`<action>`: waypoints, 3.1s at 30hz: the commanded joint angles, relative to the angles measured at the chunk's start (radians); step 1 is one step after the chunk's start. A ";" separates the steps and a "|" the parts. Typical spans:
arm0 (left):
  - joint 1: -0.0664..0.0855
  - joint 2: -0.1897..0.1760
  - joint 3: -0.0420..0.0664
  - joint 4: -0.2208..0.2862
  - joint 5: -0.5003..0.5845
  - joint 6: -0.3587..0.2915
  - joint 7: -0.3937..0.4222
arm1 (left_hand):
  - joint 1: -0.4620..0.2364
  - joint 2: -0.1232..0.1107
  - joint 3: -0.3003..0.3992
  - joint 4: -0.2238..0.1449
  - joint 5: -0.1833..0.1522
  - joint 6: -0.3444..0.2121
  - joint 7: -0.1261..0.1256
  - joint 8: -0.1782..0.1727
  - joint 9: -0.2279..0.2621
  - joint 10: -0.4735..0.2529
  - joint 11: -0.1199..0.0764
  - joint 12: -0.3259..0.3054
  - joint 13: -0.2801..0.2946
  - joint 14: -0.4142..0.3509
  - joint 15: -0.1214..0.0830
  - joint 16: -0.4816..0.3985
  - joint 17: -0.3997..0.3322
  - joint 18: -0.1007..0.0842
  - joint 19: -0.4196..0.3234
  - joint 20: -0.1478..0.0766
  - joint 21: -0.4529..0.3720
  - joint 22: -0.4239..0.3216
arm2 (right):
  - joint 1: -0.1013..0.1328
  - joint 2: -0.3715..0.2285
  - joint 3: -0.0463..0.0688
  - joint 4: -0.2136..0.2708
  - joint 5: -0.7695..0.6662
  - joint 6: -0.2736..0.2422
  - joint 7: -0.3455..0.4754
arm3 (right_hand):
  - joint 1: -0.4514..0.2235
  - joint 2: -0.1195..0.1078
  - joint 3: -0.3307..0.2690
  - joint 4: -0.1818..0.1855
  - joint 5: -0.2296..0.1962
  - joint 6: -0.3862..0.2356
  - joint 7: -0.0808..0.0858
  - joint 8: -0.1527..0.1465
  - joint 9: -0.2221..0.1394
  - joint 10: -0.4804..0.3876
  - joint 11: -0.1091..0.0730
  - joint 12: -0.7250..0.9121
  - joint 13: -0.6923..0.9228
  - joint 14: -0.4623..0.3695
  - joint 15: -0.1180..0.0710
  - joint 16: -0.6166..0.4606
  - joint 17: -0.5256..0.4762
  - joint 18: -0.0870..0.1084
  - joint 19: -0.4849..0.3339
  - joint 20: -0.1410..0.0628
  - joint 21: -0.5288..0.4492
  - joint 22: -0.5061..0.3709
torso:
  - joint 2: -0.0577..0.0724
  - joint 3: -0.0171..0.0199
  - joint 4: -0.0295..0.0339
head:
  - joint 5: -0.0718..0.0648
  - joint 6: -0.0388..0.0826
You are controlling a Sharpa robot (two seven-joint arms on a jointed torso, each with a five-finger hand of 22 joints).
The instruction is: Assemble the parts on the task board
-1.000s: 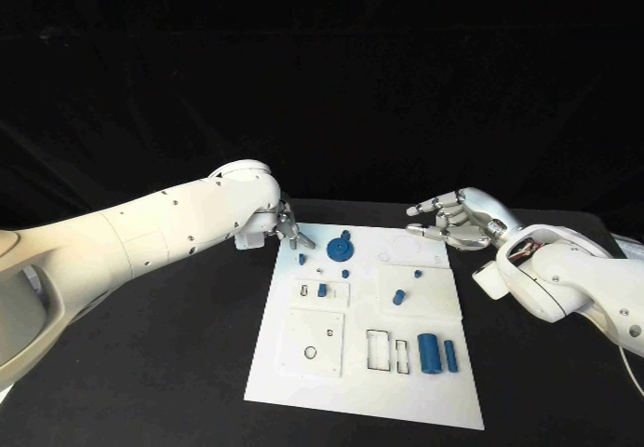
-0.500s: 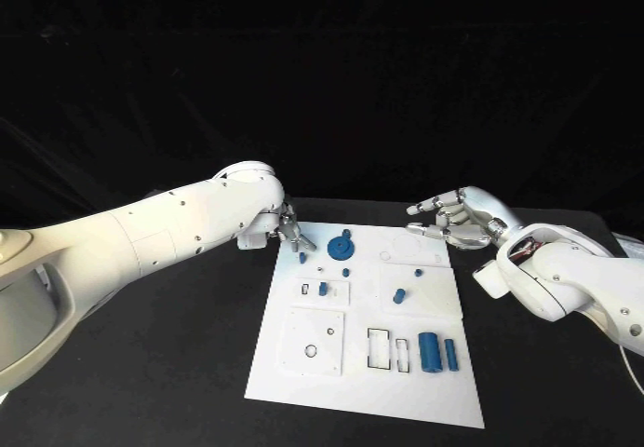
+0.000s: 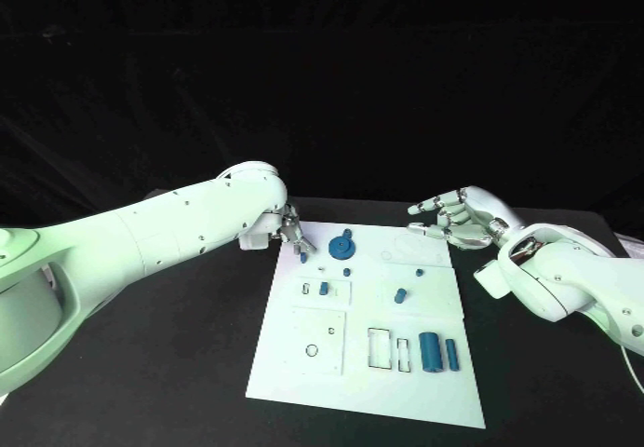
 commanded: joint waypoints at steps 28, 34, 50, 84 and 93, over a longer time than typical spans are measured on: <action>-0.001 0.003 0.000 0.001 0.026 0.052 -0.009 | 0.122 0.033 0.063 -0.028 0.006 0.011 -0.011 0.006 0.004 0.015 -0.008 0.009 0.007 0.105 -0.013 0.003 0.263 0.006 0.035 -0.008 0.005 0.119 | -0.001 0.000 0.000 0.001 -0.005 0.011 0.007 | 0.004 0.009 -0.005 -0.001 0.008 0.003 -0.002 0.004 0.001 -0.007 0.000 -0.005 -0.003 0.078 0.000 -0.003 0.169 0.015 -0.005 0.003 -0.004 0.000 | 0.000 -0.0001 0.0004 | 0.003 -0.002; -0.001 0.004 0.000 -0.001 0.036 0.040 -0.004 | 0.217 0.044 0.148 -0.070 0.012 -0.004 -0.015 -0.004 0.001 0.010 -0.013 0.003 0.003 0.105 -0.018 0.003 0.263 0.006 0.034 -0.013 0.002 0.117 | -0.001 0.000 0.000 0.002 -0.005 0.011 0.008 | 0.004 0.009 -0.005 -0.001 0.008 0.003 -0.002 0.004 0.001 -0.007 0.000 -0.005 -0.003 0.078 0.000 -0.003 0.169 0.015 -0.005 0.003 -0.004 0.000 | 0.000 0.0000 0.0004 | 0.004 -0.003; -0.003 -0.050 0.000 0.085 0.084 -0.070 0.013 | 0.150 -0.122 0.641 -0.132 0.006 -0.025 0.000 0.028 0.044 0.014 -0.002 -0.013 -0.013 0.105 -0.008 0.003 0.263 0.007 0.033 -0.007 -0.004 0.119 | -0.001 -0.003 0.000 0.003 -0.004 0.010 0.008 | 0.004 0.011 -0.006 -0.002 0.009 0.003 -0.002 0.005 0.001 -0.007 0.000 -0.005 -0.004 0.078 0.000 -0.004 0.168 0.015 -0.005 0.003 -0.005 -0.001 | -0.002 0.0009 0.0026 | 0.002 -0.002; -0.064 -0.256 -0.002 0.419 0.037 -0.213 0.052 | 0.140 -0.183 0.668 -0.173 0.000 -0.018 -0.004 0.031 0.047 0.025 -0.006 -0.004 -0.008 0.105 -0.010 0.003 0.263 0.004 0.038 -0.009 0.002 0.130 | -0.002 -0.010 0.000 0.003 -0.006 0.007 0.010 | 0.000 0.016 -0.008 0.001 0.009 0.004 -0.002 0.005 0.001 -0.007 0.000 -0.005 -0.005 0.078 0.000 -0.004 0.168 0.015 -0.005 0.003 -0.006 -0.001 | 0.000 -0.0006 0.0001 | 0.017 -0.007; -0.076 -0.255 -0.002 0.421 0.015 -0.187 0.061 | 0.142 -0.187 0.667 -0.177 -0.001 -0.017 -0.004 0.030 0.046 0.024 -0.005 -0.006 -0.010 0.105 -0.009 0.003 0.263 0.004 0.038 -0.009 0.003 0.131 | -0.003 -0.010 0.000 0.003 -0.003 0.007 0.010 | 0.000 0.016 -0.008 0.001 0.009 0.004 -0.002 0.005 0.001 -0.007 0.000 -0.005 -0.005 0.078 0.000 -0.004 0.168 0.015 -0.005 0.003 -0.006 -0.001 | 0.000 0.0004 0.0008 | 0.017 -0.009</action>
